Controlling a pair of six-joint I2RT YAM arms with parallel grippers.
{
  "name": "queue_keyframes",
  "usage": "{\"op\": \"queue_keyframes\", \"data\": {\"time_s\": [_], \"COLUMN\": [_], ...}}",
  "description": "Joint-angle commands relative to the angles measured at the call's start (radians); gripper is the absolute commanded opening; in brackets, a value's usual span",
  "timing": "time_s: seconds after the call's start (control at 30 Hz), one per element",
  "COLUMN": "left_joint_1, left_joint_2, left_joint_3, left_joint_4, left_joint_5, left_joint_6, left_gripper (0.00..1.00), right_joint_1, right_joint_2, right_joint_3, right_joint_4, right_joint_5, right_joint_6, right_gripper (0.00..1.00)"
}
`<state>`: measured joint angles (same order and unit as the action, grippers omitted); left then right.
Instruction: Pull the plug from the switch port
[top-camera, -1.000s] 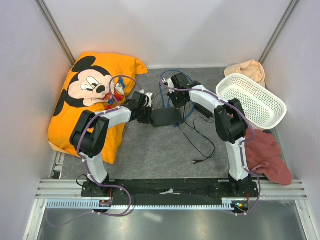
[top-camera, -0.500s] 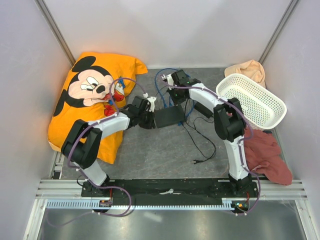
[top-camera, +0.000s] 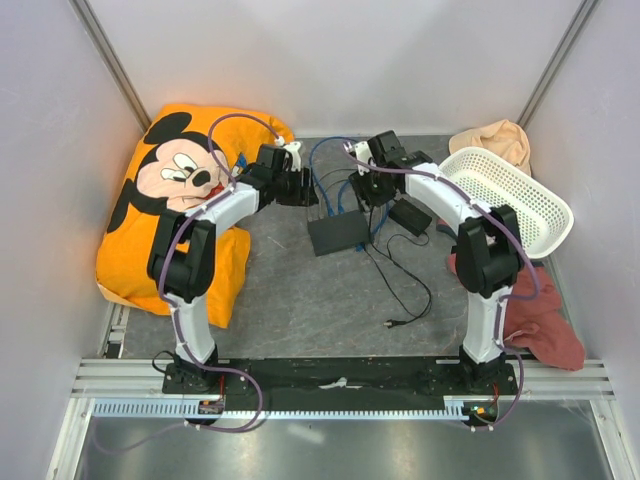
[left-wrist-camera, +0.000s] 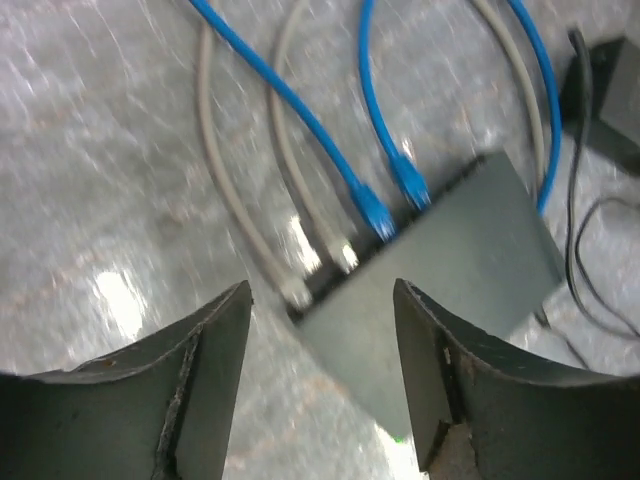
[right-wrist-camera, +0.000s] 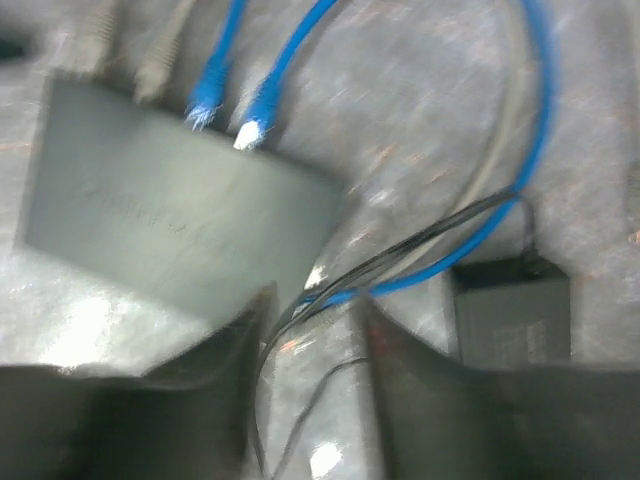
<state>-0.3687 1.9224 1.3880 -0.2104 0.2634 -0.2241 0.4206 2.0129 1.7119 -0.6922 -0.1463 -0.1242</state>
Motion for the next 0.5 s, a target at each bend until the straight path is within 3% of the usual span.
{"op": "queue_keyframes", "data": {"time_s": [0.0, 0.07, 0.13, 0.2, 0.27, 0.47], "left_joint_1": [0.025, 0.031, 0.033, 0.031, 0.033, 0.03], "left_joint_2": [0.079, 0.105, 0.118, 0.138, 0.151, 0.185], "left_joint_3": [0.094, 0.098, 0.097, 0.094, 0.091, 0.083], "left_joint_4": [-0.029, -0.032, -0.034, -0.034, -0.029, 0.006], "left_joint_5": [0.011, -0.001, -0.024, -0.03, -0.032, -0.015], "left_joint_6": [-0.069, -0.083, -0.095, -0.107, -0.122, -0.12], "left_gripper": [0.6, 0.54, 0.52, 0.52, 0.5, 0.38], "right_joint_1": [0.015, 0.03, 0.035, 0.037, 0.04, 0.076], "right_joint_2": [-0.184, -0.242, -0.264, -0.281, -0.275, -0.235], "right_joint_3": [-0.13, -0.214, -0.262, -0.317, -0.343, -0.339], "right_joint_4": [-0.058, -0.059, -0.058, -0.038, -0.027, -0.018], "right_joint_5": [-0.102, -0.11, -0.114, -0.122, -0.148, -0.188], "right_joint_6": [-0.008, -0.006, -0.006, -0.002, 0.001, -0.011], "right_gripper": [0.7, 0.8, 0.8, 0.77, 0.69, 0.61]}}
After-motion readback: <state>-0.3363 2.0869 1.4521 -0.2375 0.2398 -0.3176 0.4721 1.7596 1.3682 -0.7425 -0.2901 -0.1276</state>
